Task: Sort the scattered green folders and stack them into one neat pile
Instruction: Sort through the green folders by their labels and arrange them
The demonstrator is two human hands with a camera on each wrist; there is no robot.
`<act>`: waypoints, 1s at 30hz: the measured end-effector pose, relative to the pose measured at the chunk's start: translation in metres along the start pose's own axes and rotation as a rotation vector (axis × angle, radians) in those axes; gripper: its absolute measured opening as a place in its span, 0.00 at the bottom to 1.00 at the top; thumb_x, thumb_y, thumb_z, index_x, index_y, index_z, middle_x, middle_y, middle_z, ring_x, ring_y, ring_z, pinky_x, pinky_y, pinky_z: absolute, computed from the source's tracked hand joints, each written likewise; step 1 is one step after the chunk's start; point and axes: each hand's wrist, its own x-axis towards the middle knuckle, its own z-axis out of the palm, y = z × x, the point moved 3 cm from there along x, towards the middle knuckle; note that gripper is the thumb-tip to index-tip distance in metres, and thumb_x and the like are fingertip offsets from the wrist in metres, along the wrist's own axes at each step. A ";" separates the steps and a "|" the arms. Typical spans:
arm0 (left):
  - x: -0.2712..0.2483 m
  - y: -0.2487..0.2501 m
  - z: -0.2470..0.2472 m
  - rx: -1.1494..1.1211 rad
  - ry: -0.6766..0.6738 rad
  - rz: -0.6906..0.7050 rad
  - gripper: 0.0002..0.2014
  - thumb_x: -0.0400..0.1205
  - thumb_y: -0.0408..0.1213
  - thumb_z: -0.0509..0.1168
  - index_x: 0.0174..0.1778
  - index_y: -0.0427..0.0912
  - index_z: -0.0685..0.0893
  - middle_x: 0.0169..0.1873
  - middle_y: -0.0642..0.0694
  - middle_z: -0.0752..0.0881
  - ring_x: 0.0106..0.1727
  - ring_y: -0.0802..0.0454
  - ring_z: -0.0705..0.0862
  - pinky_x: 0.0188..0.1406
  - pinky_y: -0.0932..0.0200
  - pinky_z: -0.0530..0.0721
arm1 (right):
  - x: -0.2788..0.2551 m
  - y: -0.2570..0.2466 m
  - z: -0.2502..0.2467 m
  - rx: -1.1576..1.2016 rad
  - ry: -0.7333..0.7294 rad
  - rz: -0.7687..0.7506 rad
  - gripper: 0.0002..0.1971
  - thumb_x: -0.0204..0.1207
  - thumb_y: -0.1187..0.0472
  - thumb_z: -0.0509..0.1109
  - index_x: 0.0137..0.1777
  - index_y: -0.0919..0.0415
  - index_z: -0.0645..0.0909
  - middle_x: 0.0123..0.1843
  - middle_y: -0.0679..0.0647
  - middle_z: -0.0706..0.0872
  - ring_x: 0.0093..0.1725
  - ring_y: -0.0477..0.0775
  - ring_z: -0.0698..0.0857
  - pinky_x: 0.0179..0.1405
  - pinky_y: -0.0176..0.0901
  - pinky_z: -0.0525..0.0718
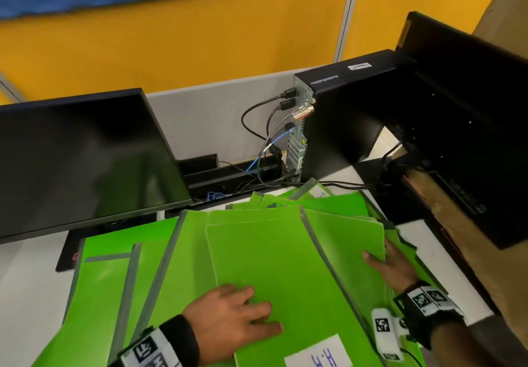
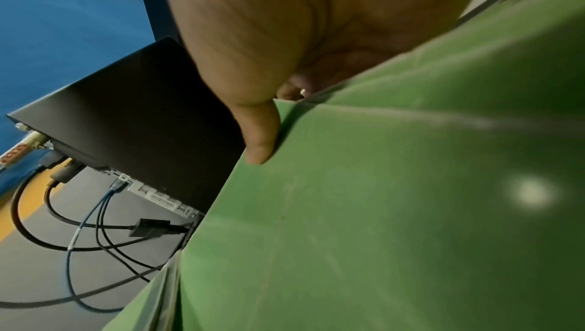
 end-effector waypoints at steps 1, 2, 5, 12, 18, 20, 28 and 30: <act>0.000 0.004 0.005 0.037 0.009 0.022 0.18 0.74 0.45 0.60 0.59 0.68 0.78 0.37 0.63 0.79 0.32 0.64 0.78 0.23 0.69 0.81 | 0.005 0.010 -0.001 0.023 -0.014 0.014 0.48 0.53 0.29 0.75 0.74 0.48 0.70 0.69 0.52 0.81 0.68 0.58 0.80 0.69 0.60 0.76; 0.001 0.006 0.009 0.048 -0.002 0.016 0.17 0.75 0.45 0.60 0.58 0.67 0.79 0.36 0.62 0.79 0.30 0.64 0.78 0.20 0.70 0.80 | 0.005 0.013 -0.001 0.044 -0.022 0.030 0.42 0.60 0.35 0.75 0.74 0.47 0.70 0.70 0.52 0.81 0.68 0.58 0.79 0.70 0.61 0.75; 0.000 0.008 0.019 0.071 0.037 -0.044 0.16 0.75 0.42 0.58 0.56 0.63 0.81 0.39 0.59 0.76 0.27 0.62 0.78 0.11 0.69 0.76 | -0.004 0.007 -0.002 0.159 -0.040 0.097 0.27 0.74 0.56 0.73 0.73 0.48 0.72 0.69 0.54 0.82 0.66 0.57 0.80 0.71 0.59 0.74; 0.059 0.038 0.042 -0.034 -0.074 -0.478 0.23 0.63 0.35 0.51 0.43 0.46 0.89 0.44 0.48 0.70 0.19 0.57 0.79 0.02 0.64 0.71 | -0.011 0.009 0.001 0.241 -0.008 0.188 0.34 0.74 0.55 0.73 0.79 0.49 0.65 0.75 0.53 0.74 0.73 0.59 0.74 0.74 0.58 0.68; 0.135 0.057 0.044 -0.685 -0.305 -0.563 0.45 0.74 0.59 0.67 0.81 0.48 0.51 0.73 0.50 0.56 0.55 0.44 0.79 0.53 0.44 0.83 | -0.010 0.008 0.007 0.278 0.032 0.195 0.33 0.74 0.44 0.69 0.78 0.54 0.67 0.76 0.55 0.74 0.74 0.58 0.72 0.77 0.55 0.65; 0.140 0.039 0.035 -0.698 -0.127 -0.584 0.47 0.70 0.71 0.60 0.81 0.55 0.52 0.75 0.58 0.56 0.64 0.48 0.76 0.63 0.49 0.78 | -0.010 0.008 0.005 0.281 0.035 0.178 0.38 0.70 0.39 0.70 0.77 0.55 0.69 0.75 0.54 0.75 0.73 0.57 0.73 0.76 0.51 0.65; 0.098 -0.109 0.083 -0.567 -0.191 -1.165 0.45 0.73 0.67 0.61 0.81 0.48 0.53 0.79 0.43 0.63 0.77 0.42 0.68 0.74 0.43 0.71 | -0.022 0.002 -0.002 0.238 -0.012 0.113 0.29 0.79 0.55 0.66 0.79 0.54 0.65 0.77 0.55 0.71 0.76 0.61 0.69 0.76 0.56 0.63; 0.089 -0.114 0.094 -0.614 -0.230 -1.173 0.46 0.70 0.69 0.63 0.79 0.49 0.59 0.75 0.44 0.71 0.71 0.43 0.75 0.68 0.44 0.77 | -0.019 0.006 -0.001 0.257 -0.009 0.107 0.29 0.79 0.58 0.67 0.79 0.53 0.64 0.77 0.54 0.71 0.76 0.60 0.69 0.76 0.57 0.63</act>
